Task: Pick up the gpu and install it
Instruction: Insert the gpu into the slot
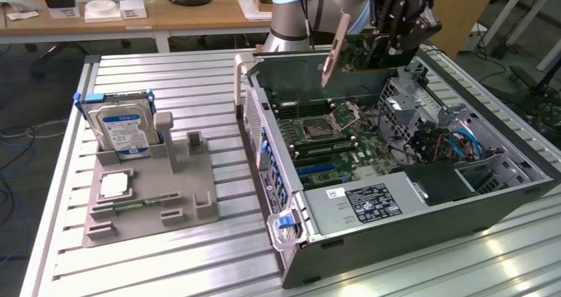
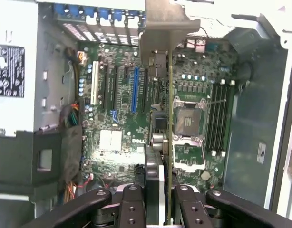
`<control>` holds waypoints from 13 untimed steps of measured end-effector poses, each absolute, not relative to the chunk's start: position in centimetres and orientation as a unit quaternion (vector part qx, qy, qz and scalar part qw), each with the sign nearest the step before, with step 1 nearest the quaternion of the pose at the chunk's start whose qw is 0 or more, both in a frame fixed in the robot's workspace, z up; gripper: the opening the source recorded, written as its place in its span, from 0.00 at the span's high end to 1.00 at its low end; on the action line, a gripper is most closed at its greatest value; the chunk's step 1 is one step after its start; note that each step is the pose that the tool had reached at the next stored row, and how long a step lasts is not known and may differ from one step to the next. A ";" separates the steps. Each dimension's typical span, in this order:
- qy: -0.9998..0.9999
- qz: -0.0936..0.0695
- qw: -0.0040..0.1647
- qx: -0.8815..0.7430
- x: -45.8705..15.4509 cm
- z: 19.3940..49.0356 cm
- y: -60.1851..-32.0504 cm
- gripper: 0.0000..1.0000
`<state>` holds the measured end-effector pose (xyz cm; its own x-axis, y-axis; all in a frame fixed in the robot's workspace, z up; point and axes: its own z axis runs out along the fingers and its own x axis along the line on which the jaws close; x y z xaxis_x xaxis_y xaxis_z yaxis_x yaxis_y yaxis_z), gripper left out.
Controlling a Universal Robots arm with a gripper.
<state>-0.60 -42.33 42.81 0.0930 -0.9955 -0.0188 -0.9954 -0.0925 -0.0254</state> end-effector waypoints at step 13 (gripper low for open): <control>0.667 -0.007 0.016 -0.745 -0.9 41.8 -42.3 0.72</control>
